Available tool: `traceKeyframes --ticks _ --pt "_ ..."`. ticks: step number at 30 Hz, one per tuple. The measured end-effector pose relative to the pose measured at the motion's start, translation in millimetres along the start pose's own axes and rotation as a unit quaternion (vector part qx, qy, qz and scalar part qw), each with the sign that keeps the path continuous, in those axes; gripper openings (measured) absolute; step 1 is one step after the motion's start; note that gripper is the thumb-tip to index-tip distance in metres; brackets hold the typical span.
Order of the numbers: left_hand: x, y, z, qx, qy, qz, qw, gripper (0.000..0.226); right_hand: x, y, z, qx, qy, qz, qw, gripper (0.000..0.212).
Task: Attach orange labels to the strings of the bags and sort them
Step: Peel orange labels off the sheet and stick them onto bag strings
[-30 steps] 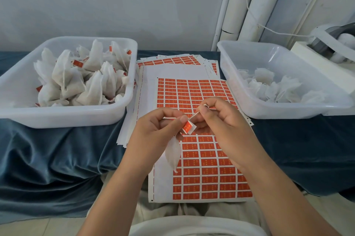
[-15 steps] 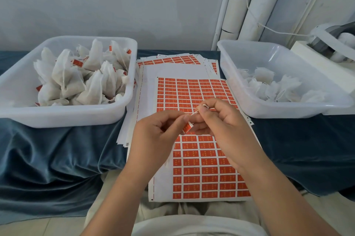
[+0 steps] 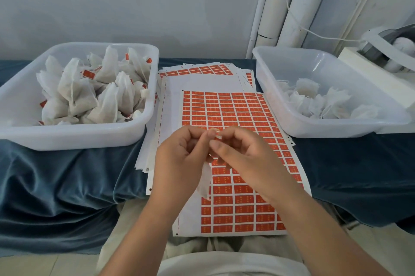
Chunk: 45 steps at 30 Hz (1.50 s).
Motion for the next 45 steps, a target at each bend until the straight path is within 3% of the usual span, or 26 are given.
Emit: traceKeyframes --ticks 5,8,11,15,24,35,38,40,42,45 --pt "-4.6 -1.6 2.9 0.001 0.023 0.045 0.999 0.030 -1.4 7.7 -2.0 0.071 0.016 -0.030 0.997 0.009" --pt "-7.4 -2.3 6.5 0.009 0.039 0.101 0.994 0.025 -0.2 11.0 -4.2 0.093 0.021 -0.031 0.995 0.009" --pt "-8.4 -1.5 7.3 0.005 0.030 0.099 0.995 0.024 -0.3 12.8 -4.4 0.117 0.027 -0.026 0.992 0.013" --pt "-7.7 -2.4 8.4 -0.018 0.026 0.061 0.998 0.013 -2.1 10.2 -3.8 0.156 0.036 -0.022 0.987 0.012" --pt "-24.3 29.2 -19.1 -0.023 0.014 -0.010 1.000 0.013 1.0 9.6 -1.6 0.153 0.055 -0.071 0.984 0.040" --pt "-171.5 177.2 -121.3 -0.031 -0.112 -0.245 0.962 0.020 -2.0 8.8 -6.9 0.148 0.036 -0.039 0.988 0.051" --pt "-211.1 201.5 -116.9 -0.086 -0.071 -0.223 0.968 0.019 -2.9 7.3 -5.6 0.166 0.031 -0.020 0.985 0.048" --pt "-227.1 208.2 -99.0 -0.176 -0.008 -0.158 0.972 0.022 -2.9 7.5 -6.3 0.180 0.025 -0.010 0.983 0.056" --pt "-229.0 212.2 -79.1 -0.283 0.043 -0.108 0.952 0.026 -2.8 8.8 -7.4 0.194 0.021 -0.001 0.981 0.058" --pt "-221.8 217.0 -67.5 -0.266 0.081 -0.107 0.955 0.035 -3.6 13.4 -8.0 0.208 0.019 -0.003 0.978 0.061"
Point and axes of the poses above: each hand's wrist, its own x-axis away from the middle knuckle, its own y-axis out of the back of the hand, z = x × y, the point moved 4 cm from there along -x, towards the middle knuckle, and after that the axes turned 15 degrees about y, right-handed, at the moved point
